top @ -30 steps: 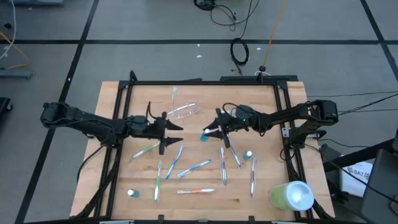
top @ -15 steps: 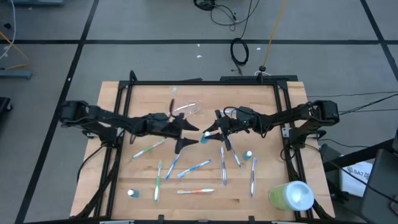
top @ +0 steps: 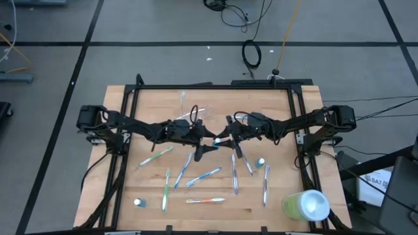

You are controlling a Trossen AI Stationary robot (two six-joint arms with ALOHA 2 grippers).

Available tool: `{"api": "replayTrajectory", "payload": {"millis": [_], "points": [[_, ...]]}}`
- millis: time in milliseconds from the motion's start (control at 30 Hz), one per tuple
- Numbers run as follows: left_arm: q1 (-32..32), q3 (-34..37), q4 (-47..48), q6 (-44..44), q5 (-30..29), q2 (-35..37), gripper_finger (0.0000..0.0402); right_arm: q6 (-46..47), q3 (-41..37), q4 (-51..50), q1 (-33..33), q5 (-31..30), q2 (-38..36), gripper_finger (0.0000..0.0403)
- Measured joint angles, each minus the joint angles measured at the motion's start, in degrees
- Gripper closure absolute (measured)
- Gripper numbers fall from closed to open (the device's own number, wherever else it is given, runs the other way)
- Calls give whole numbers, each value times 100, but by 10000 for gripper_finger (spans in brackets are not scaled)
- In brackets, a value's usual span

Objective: Pick & Place toothbrushing station
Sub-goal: Put the top mouthwash into the transparent organizer

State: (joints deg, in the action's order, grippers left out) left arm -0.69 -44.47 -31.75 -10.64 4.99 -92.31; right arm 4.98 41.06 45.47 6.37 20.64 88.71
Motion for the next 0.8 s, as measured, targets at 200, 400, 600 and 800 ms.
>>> {"api": "replayTrajectory", "payload": {"millis": [200, 400, 600, 800], "points": [[0, -4, 18, -2, 9, -1, 184, 32, 0, -189, 2, -144, 2, 307], [-11, -5, 32, -7, 145, -1, 228, 32, 0, -186, -2, -240, 0, 296], [-126, -4, 37, -98, 269, -3, 253, 35, 0, -190, -2, -259, 0, 299], [-190, -4, 42, -133, 285, -3, 277, 39, 0, -151, -2, -264, 0, 302]]}}
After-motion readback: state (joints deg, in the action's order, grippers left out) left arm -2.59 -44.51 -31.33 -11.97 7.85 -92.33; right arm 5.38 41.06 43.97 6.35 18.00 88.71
